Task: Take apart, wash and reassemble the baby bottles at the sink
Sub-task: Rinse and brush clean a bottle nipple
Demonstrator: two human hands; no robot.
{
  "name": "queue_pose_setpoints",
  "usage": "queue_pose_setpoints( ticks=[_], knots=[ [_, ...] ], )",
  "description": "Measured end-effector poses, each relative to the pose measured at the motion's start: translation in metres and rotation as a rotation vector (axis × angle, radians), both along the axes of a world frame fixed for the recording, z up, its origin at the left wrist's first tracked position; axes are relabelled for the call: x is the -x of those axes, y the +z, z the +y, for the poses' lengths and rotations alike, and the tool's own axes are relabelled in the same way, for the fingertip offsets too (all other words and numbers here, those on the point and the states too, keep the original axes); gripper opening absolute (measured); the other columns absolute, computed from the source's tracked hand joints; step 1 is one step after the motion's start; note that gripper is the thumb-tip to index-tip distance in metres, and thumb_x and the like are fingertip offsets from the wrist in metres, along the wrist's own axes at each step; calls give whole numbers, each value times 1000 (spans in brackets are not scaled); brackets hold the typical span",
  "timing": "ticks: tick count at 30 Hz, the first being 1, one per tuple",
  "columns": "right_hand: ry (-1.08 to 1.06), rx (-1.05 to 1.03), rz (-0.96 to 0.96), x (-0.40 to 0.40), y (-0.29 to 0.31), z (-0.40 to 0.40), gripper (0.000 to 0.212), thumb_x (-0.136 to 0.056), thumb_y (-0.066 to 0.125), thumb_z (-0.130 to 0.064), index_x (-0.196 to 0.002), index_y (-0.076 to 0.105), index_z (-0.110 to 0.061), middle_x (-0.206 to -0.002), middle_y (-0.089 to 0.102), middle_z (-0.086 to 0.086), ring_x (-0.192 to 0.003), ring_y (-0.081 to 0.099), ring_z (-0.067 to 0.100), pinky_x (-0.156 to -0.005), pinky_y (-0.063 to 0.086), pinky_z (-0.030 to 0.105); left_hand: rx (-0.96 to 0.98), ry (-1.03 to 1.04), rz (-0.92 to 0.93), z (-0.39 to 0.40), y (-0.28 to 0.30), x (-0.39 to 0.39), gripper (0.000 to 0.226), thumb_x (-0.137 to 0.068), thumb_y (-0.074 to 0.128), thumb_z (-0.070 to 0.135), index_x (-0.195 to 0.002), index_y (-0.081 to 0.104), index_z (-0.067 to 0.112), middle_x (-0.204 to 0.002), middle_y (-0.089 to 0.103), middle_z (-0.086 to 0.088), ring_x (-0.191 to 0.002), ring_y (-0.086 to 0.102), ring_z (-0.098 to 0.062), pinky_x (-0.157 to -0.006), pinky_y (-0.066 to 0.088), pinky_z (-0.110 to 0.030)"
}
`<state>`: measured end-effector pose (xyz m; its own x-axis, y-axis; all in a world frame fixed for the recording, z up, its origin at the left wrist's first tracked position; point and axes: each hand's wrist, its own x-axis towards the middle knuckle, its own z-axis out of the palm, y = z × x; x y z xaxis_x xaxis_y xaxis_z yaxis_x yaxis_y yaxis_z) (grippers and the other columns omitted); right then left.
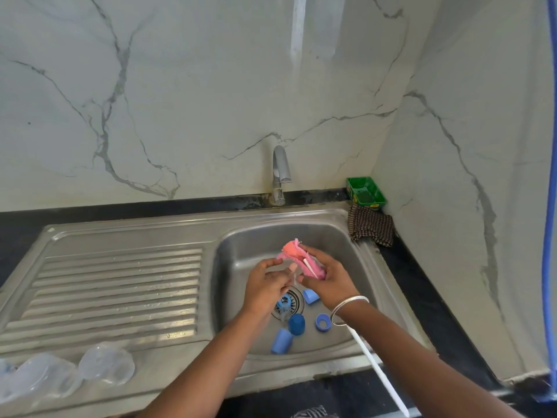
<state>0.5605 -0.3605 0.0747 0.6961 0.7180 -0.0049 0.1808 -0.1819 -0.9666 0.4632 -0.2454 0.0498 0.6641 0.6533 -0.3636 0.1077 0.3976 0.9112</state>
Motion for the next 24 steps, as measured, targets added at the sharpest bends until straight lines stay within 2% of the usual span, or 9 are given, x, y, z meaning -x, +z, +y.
queue_pose_setpoints(
  ticks=[3,6,9,11,14,17,19,21,24],
  knots=[
    [-18,-52,-2,4,-1,1,57,-78,72,9,-118,64,-31,-111,71,-16,-106,66,6,-91,52,22,80,5,-83,-8,1,1,25,-83,79,10,-105,67,6,-89,76,-12,-87,73,-22,-82,58,-31],
    [4,-56,-23,7,2,2,55,-78,73,8,-115,64,-33,-106,72,-20,-100,67,1,-86,51,17,125,22,-120,-17,0,3,11,-84,75,5,-93,71,10,-81,75,-5,-78,67,-18,-71,54,-29],
    [35,-71,30,6,3,1,47,-81,71,4,-118,65,-23,-108,72,-16,-98,66,-2,-84,49,15,-59,-8,-108,-11,-6,7,19,-85,76,7,-100,74,17,-92,76,-4,-90,71,-21,-82,58,-40],
    [9,-97,58,5,5,-2,35,-89,66,-1,-118,65,-21,-109,71,-13,-93,64,-5,-81,49,14,-231,-45,-104,-6,-9,10,31,-80,80,6,-109,73,16,-97,77,-5,-96,73,-23,-89,57,-41],
    [13,-39,-45,3,8,-6,30,-97,57,-9,-113,65,-33,-106,70,-19,-93,63,-6,-83,47,11,-240,4,-61,-4,-11,14,44,-71,87,5,-107,63,11,-92,77,-8,-90,75,-25,-86,58,-43],
    [99,66,-187,3,10,-7,34,-96,60,-16,-109,64,-47,-103,69,-28,-101,63,-9,-89,45,9,-265,-25,-93,-5,-13,15,34,-73,86,8,-101,67,7,-91,77,-9,-89,74,-28,-86,58,-46],
    [136,85,-217,2,11,-10,33,-97,59,-17,-112,64,-46,-107,69,-27,-105,62,-8,-94,45,12,-185,-25,-138,-5,-11,16,26,-78,82,9,-101,72,6,-93,77,-12,-91,74,-28,-88,58,-44],
    [205,82,-272,1,13,-14,33,-98,57,-16,-119,65,-39,-115,68,-25,-113,60,-6,-98,45,16,44,-9,-232,-6,-9,17,22,-79,76,8,-100,74,4,-93,76,-15,-89,73,-25,-87,58,-36],
    [312,104,-450,-4,15,-21,36,-98,56,-15,-126,64,-36,-125,62,-27,-119,56,-4,-100,45,19,270,28,-269,-8,-6,15,13,-77,70,4,-88,76,4,-79,73,-12,-75,71,-17,-78,60,-28]
  ],
)
